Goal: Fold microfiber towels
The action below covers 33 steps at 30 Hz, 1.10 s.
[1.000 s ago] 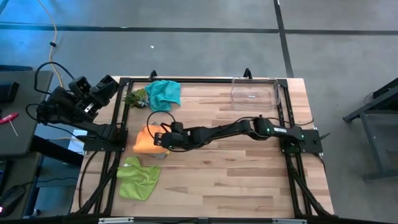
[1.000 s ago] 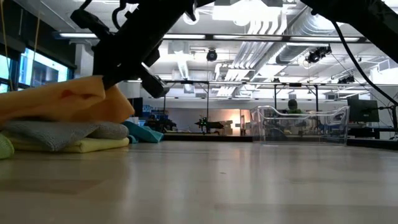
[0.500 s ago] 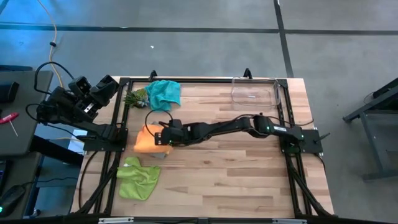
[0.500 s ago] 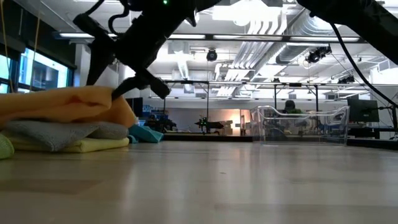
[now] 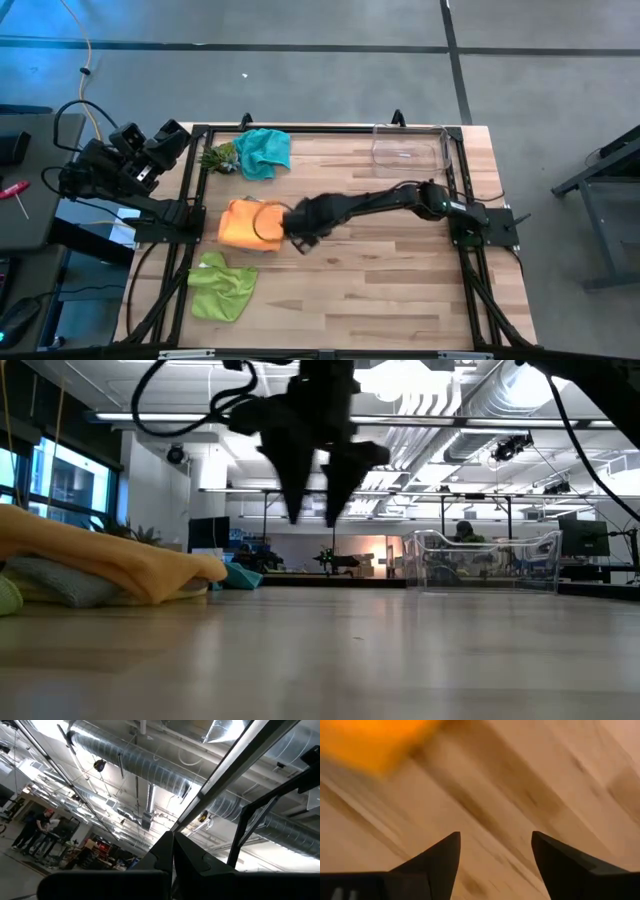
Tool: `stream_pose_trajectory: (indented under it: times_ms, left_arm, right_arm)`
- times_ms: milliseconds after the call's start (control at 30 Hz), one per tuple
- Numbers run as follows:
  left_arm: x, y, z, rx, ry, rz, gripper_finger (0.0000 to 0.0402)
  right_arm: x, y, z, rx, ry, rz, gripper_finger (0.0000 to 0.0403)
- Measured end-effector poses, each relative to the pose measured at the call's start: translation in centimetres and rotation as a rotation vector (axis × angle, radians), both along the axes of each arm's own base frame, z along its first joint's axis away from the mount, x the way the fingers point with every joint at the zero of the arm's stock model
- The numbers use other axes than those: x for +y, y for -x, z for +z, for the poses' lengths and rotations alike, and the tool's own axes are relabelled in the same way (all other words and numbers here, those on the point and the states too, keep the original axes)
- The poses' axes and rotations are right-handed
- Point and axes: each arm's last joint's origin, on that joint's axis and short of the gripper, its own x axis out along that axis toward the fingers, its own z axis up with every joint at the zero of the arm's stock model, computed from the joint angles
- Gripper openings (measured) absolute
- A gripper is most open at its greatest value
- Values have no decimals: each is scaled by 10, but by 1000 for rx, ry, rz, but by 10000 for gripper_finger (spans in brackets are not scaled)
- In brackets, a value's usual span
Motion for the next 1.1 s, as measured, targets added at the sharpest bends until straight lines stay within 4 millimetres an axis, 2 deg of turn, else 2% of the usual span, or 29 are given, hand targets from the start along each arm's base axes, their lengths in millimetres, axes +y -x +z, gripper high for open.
stream_pose_trajectory:
  times_ms: [133, 200, 300, 367, 500, 567, 700, 800, 867, 967, 1100]
  left_arm:
    - [1, 0, -1, 9, 26, 23, 3]
    - [1, -2, -1, 21, 34, 31, 3]
    - [1, -7, -4, 50, 39, 42, 3]
    - [1, -10, -4, 62, 39, 44, 3]
    - [0, -20, -8, 117, 45, 63, 3]
    - [0, -28, -13, 180, 49, 105, 3]
    - [1, -46, -24, 316, 86, 210, 20]
    - [0, -61, -32, 388, 90, 238, 47]
    - [-1, -70, -35, 416, 88, 226, 67]
    - [-4, -82, -41, 461, 58, 187, 94]
    - [-5, -93, -47, 504, 37, 181, 123]
  right_arm:
    - [14, 15, -20, 120, 6, 102, 222]
    - [19, 28, -28, 145, -2, 123, 213]
    - [21, 62, -34, 138, -30, 116, 199]
    - [20, 93, -32, 81, -57, 85, 191]
    - [14, 154, -21, -153, -94, 0, 177]
    - [13, 179, -13, -331, -103, -42, 173]
    - [9, 214, 3, -740, -128, -79, 172]
    - [5, 229, 17, -1013, -26, 12, 172]
    - [2, 236, 25, -1137, 88, 116, 172]
    - [-2, 244, 40, -1256, 248, 264, 172]
    - [-7, 248, 61, -1331, 321, 239, 172]
